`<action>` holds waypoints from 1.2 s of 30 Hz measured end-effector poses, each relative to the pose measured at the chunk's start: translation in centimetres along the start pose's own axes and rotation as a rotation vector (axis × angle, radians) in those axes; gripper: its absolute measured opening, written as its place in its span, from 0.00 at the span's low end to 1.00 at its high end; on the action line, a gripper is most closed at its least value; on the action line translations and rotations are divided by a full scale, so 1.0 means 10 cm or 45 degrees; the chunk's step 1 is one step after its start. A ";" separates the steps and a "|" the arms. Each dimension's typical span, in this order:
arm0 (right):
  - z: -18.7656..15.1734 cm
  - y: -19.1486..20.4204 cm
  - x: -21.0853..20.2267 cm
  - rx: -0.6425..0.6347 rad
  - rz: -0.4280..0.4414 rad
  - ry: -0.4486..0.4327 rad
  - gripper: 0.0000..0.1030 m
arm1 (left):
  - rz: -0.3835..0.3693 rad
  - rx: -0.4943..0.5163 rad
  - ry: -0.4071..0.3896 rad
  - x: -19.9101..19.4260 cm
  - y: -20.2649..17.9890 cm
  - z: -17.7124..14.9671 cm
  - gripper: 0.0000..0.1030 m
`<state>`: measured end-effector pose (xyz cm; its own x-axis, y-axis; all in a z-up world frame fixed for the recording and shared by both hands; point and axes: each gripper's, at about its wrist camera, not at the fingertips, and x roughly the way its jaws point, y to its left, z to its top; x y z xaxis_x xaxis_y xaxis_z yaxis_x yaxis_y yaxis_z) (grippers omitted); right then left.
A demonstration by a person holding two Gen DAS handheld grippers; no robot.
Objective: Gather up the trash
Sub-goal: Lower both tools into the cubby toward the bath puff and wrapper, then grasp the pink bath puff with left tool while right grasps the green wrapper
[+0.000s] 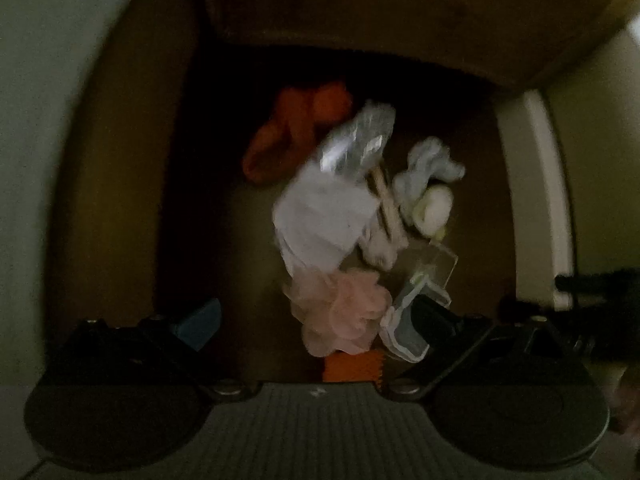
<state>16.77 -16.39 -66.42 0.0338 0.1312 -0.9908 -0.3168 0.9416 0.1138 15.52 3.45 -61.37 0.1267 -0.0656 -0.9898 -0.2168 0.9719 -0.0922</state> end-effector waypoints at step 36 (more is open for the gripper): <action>-0.26 -0.19 0.90 0.149 0.074 0.019 0.00 | -0.090 -0.041 0.260 1.61 -0.21 -0.10 0.10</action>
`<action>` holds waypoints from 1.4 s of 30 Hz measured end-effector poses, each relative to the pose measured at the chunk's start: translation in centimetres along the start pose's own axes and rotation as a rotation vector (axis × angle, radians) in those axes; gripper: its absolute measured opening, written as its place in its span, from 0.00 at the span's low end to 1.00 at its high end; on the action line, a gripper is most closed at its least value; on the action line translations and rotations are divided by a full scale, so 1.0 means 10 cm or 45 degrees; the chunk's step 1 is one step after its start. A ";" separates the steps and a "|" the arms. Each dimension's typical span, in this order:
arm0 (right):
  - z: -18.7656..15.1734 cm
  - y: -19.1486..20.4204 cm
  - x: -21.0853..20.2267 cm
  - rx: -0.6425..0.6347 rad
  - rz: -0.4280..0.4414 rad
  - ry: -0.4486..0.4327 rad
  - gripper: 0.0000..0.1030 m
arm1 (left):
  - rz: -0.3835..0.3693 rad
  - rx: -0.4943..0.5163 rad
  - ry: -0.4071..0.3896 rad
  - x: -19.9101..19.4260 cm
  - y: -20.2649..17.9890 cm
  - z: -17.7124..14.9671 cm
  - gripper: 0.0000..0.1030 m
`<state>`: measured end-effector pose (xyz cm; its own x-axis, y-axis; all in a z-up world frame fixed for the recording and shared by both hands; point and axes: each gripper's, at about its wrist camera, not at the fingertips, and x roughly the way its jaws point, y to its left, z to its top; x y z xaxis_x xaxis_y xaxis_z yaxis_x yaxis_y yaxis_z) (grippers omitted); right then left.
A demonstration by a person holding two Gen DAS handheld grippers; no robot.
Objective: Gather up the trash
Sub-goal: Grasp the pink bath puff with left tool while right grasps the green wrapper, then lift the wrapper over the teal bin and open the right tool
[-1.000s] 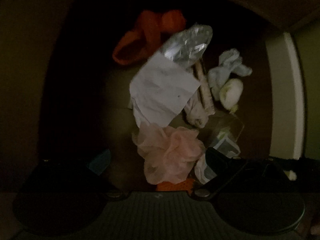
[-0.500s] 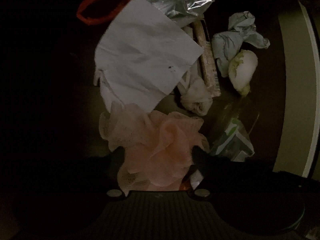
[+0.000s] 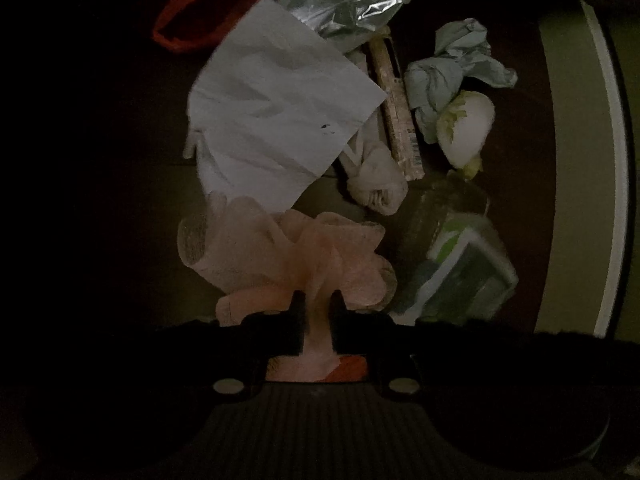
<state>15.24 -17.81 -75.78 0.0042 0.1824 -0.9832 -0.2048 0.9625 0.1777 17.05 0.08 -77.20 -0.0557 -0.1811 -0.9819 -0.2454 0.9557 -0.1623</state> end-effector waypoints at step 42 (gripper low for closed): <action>1.07 1.06 -6.60 -0.186 0.067 -1.019 0.00 | -0.127 0.215 -0.962 -6.73 -1.17 -0.23 0.10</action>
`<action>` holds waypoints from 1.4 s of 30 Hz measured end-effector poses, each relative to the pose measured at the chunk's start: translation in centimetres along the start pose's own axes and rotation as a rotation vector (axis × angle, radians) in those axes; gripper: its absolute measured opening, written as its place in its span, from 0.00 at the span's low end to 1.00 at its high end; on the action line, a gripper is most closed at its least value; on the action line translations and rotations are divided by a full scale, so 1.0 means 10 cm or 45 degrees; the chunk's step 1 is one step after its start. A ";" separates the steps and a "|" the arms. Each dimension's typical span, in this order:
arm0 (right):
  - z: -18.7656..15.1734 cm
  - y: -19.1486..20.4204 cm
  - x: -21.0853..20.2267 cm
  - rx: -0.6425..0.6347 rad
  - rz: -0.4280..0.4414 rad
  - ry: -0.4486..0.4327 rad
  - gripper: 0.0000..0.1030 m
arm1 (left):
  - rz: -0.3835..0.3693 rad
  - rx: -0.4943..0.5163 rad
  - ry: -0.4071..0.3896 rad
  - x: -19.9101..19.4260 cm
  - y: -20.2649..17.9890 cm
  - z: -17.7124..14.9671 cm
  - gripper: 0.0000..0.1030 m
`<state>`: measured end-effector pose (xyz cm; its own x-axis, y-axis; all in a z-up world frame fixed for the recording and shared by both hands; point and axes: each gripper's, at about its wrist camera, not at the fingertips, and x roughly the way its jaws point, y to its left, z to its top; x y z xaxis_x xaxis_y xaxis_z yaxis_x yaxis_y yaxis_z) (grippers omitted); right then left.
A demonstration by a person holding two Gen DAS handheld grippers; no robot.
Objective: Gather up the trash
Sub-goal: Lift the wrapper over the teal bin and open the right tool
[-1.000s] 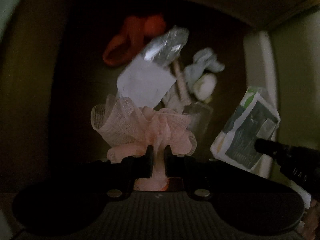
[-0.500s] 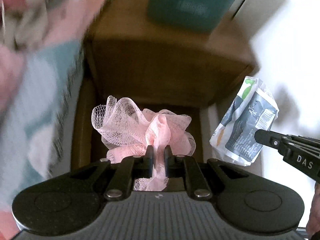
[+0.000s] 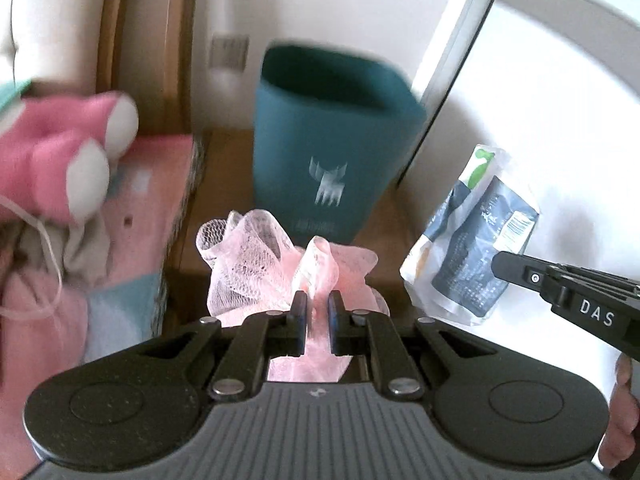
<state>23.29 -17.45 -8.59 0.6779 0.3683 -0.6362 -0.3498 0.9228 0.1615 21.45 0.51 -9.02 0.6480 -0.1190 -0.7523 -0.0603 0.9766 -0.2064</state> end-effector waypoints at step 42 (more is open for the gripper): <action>1.34 -0.02 1.82 -0.324 -0.174 0.146 0.00 | 0.053 -0.104 -0.170 0.32 0.55 0.79 0.75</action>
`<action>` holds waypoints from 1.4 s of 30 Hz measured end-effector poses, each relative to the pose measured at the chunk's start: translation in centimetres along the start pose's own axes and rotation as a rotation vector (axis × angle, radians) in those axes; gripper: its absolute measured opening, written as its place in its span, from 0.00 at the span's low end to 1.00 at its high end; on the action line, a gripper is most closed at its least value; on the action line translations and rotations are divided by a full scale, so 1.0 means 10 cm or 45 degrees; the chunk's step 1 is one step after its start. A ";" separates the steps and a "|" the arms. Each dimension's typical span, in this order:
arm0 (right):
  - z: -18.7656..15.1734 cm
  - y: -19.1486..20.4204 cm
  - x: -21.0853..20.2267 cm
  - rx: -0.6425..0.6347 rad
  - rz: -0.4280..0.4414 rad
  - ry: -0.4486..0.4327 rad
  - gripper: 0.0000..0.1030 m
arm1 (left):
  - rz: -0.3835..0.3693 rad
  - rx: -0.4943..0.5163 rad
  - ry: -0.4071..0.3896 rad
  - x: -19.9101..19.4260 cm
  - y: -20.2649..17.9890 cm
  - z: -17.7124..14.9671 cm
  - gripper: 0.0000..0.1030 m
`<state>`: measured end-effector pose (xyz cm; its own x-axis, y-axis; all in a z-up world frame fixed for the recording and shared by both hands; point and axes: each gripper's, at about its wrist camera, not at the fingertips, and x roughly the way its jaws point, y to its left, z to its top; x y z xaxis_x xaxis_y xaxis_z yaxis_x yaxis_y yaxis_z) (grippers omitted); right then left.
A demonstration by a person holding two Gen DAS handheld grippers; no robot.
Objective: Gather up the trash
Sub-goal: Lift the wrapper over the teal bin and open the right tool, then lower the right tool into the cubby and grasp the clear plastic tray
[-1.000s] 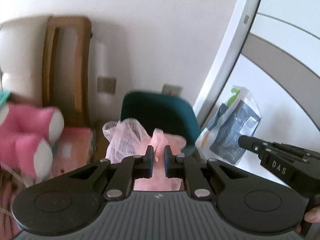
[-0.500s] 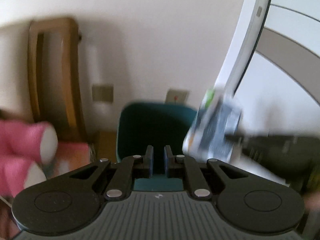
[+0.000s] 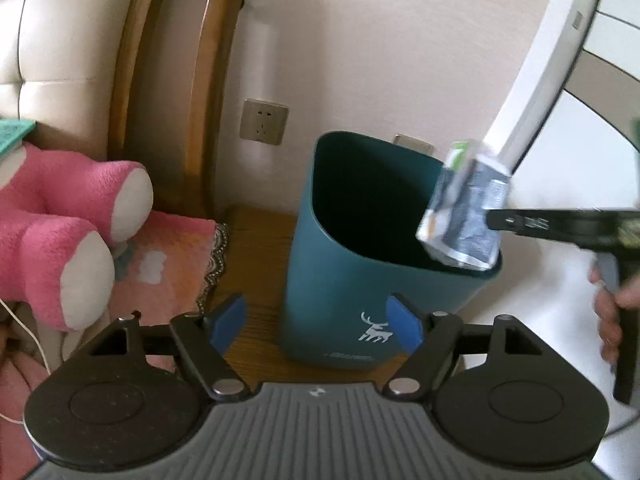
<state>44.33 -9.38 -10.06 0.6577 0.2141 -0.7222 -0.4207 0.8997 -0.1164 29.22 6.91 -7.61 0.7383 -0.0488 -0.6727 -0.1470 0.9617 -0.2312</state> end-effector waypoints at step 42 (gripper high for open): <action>-2.08 -0.02 -0.23 0.190 0.192 -0.009 0.76 | 0.033 0.061 0.261 0.71 0.52 -2.01 0.80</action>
<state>29.94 -17.96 -22.52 0.5989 0.3529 -0.7189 -0.4177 0.9035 0.0955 20.40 6.17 -27.73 0.5843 -0.0733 -0.8082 -0.1290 0.9749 -0.1817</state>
